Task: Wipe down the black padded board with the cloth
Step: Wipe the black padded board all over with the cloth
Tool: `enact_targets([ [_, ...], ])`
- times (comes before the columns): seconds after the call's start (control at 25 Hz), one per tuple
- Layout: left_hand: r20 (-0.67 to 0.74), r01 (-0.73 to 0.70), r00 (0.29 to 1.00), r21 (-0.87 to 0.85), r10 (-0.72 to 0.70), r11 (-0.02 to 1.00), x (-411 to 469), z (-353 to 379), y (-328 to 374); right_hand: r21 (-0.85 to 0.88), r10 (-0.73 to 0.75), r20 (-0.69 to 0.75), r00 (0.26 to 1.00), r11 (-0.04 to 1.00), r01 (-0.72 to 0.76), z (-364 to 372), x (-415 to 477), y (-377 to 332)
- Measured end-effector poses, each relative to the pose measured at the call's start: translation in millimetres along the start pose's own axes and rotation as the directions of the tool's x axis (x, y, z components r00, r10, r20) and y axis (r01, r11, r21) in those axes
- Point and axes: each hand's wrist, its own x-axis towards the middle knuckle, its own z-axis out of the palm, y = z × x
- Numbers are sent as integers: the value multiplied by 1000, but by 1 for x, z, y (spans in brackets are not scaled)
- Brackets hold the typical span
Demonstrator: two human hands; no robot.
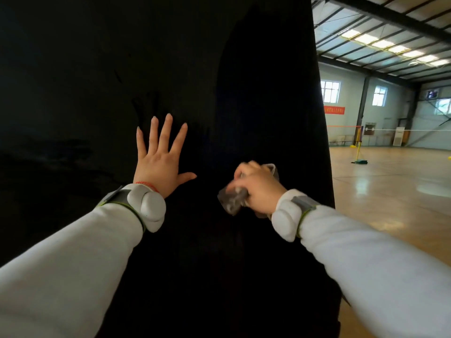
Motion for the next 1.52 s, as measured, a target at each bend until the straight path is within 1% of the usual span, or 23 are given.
enact_targets([
  [0.04, 3, 3, 1000, 10, -3, 1000, 1, 1, -1, 21, 45, -130, 990, 999, -43, -15, 13, 2],
  [0.08, 6, 5, 1000, 12, -5, 1000, 1, 1, -1, 39, 118, -284, 952, 993, -111, -31, 29, 2],
  [0.12, 6, 2, 1000, 9, -2, 1000, 1, 1, 0, 70, 196, -393, 899, 981, -183, -45, 42, 3],
  [0.16, 3, -3, 1000, 8, 3, 1000, 0, 2, 1, 91, 249, -439, 863, 968, -233, -53, 51, 4],
  [0.24, -4, -8, 1000, 3, 8, 1000, -1, 1, 1, 66, 251, -432, 867, 967, -247, -42, 56, 6],
  [0.4, -47, -9, 999, -21, 8, 1000, -2, 1, 4, 41, 75, -346, 935, 997, -65, 3, 26, 1],
  [0.52, -75, 6, 997, -73, -11, 997, -10, 4, 11, 69, 67, -247, 967, 996, -51, 27, 2, -1],
  [0.6, -42, 13, 999, -70, -16, 997, -14, 7, 12, 75, 34, -107, 994, 997, -26, 39, -15, -4],
  [0.68, 0, 6, 1000, -54, -6, 999, -16, 9, 10, 62, 15, 26, 1000, 998, -16, 33, -22, -7],
  [0.72, 13, 6, 1000, -48, -5, 999, -15, 10, 9, 64, 35, 14, 999, 997, -36, 22, -16, -7],
  [0.76, 18, 8, 1000, -50, -7, 999, -15, 10, 8, 87, 72, -76, 995, 994, -65, 9, -6, -6],
  [0.8, 18, 10, 1000, -56, -9, 998, -15, 11, 8, 110, 125, -221, 967, 989, -103, -9, 7, -5],
  [0.84, 14, 6, 1000, -61, -5, 998, -15, 11, 8, 123, 183, -355, 917, 981, -148, -27, 21, -5],
  [0.88, 10, 1, 1000, -61, 0, 998, -15, 11, 8, 126, 228, -431, 873, 973, -192, -42, 33, -3],
  [0.92, 5, -2, 1000, -59, 2, 998, -15, 11, 8, 117, 261, -454, 852, 965, -233, -50, 43, 0],
  [1.0, 1, -4, 1000, -54, 4, 999, -15, 11, 8, 99, 280, -438, 854, 959, -264, -43, 50, 4],
  [1.16, -8, 3, 1000, -58, -3, 998, -17, 10, 12, 129, 179, -352, 919, 981, -142, 15, 16, -3],
  [1.28, -14, 21, 1000, -83, -22, 996, -20, 7, 13, 141, 93, -214, 972, 988, -64, 54, -22, -7],
  [1.36, 4, 21, 1000, -73, -20, 997, -25, 9, 13, 143, 50, -60, 997, 989, -41, 56, -33, -7],
  [1.4, 23, 14, 1000, -57, -12, 998, -27, 11, 14, 149, 55, -30, 998, 988, -50, 47, -31, -8],
  [1.44, 41, 5, 999, -43, -4, 999, -29, 13, 13, 167, 83, -74, 994, 984, -70, 34, -23, -8],
  [1.48, 50, 5, 999, -32, -3, 999, -30, 15, 12, 188, 120, -188, 975, 979, -84, 18, -9, -7],
  [1.52, 57, 7, 998, -26, -5, 1000, -31, 17, 11, 191, 169, -319, 932, 975, -111, -1, 6, -6],
])
